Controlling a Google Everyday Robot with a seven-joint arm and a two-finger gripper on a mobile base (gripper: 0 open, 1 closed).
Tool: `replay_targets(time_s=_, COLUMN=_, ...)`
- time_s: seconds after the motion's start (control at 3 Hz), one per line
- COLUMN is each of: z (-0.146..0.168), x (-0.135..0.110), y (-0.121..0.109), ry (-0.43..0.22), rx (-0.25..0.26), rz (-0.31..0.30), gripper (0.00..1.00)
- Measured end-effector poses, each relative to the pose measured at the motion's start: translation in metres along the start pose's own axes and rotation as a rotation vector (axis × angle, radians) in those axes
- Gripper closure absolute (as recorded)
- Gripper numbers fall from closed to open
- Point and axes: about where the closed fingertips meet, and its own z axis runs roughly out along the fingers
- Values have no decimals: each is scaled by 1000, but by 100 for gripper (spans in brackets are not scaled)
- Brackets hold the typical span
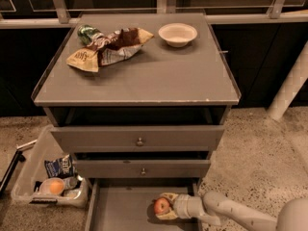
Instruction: Pick apple from bottom drawer and place on counter
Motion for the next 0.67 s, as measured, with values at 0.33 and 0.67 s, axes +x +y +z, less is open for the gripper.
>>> replay_targets(time_s=0.33, z=-44, x=-22, y=-6, ry=-26, rx=8, rz=-26, gripper=100)
replay_targets(time_s=0.67, z=-89, x=-49, y=-16, ry=-57, rx=15, rz=-54, gripper=100)
